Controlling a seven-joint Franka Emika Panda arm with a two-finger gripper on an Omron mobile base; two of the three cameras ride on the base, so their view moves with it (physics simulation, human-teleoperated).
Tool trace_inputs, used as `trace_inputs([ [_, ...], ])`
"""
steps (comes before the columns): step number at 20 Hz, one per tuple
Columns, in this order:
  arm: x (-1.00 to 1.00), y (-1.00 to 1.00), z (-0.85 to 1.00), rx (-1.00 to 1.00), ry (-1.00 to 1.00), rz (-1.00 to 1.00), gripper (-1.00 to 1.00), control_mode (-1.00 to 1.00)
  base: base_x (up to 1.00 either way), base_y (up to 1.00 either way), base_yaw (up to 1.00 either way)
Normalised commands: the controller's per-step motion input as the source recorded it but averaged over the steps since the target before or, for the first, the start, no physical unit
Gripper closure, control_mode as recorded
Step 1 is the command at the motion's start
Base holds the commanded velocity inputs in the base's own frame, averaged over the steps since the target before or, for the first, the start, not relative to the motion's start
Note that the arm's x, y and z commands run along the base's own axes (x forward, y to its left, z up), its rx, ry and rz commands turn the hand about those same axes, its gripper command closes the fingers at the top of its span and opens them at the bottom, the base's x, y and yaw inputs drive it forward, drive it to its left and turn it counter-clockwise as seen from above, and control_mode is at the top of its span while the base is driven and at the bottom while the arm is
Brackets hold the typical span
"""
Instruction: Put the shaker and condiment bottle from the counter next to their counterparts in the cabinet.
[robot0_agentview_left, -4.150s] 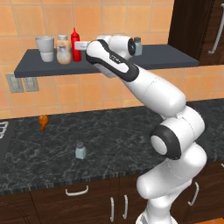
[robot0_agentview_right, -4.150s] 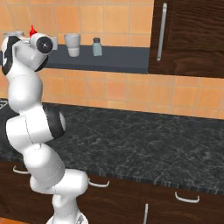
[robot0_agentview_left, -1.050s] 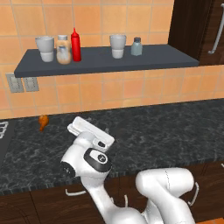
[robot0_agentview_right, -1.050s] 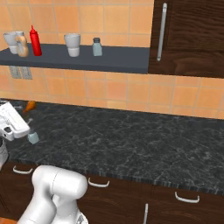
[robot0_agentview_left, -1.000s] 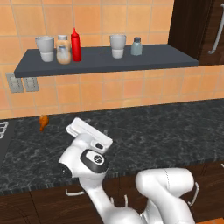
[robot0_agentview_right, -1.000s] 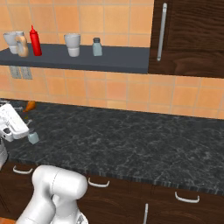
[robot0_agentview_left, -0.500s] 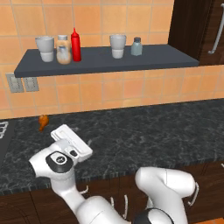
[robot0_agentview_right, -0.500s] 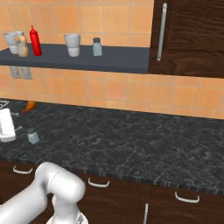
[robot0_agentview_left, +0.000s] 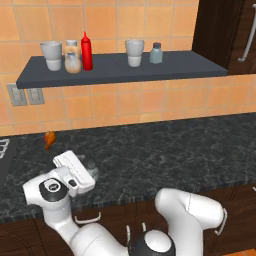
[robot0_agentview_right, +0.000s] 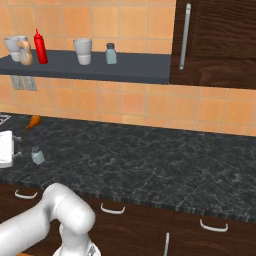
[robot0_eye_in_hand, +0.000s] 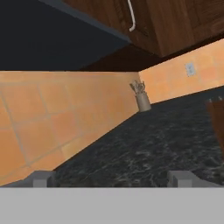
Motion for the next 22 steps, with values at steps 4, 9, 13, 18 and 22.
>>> trace_inputs([
  [4, 0.0, 0.0, -0.33, 0.0, 0.01, -0.09, -1.0, -1.0, 0.0, 0.0, 0.0],
  [9, 0.11, 0.0, -0.18, 0.04, 0.16, -0.07, -1.0, -1.0, 0.0, 0.0, 0.0],
  [13, 0.21, 0.0, -0.09, 0.08, 0.22, -0.02, -1.0, -1.0, 0.0, 0.0, 0.0],
  [18, 0.14, 0.03, -0.35, 0.0, 0.03, 0.0, -1.0, -1.0, 0.0, 0.0, 0.0],
  [22, 0.24, 0.06, -0.25, 0.0, 0.0, 0.0, -1.0, -1.0, 0.0, 0.0, 0.0],
])
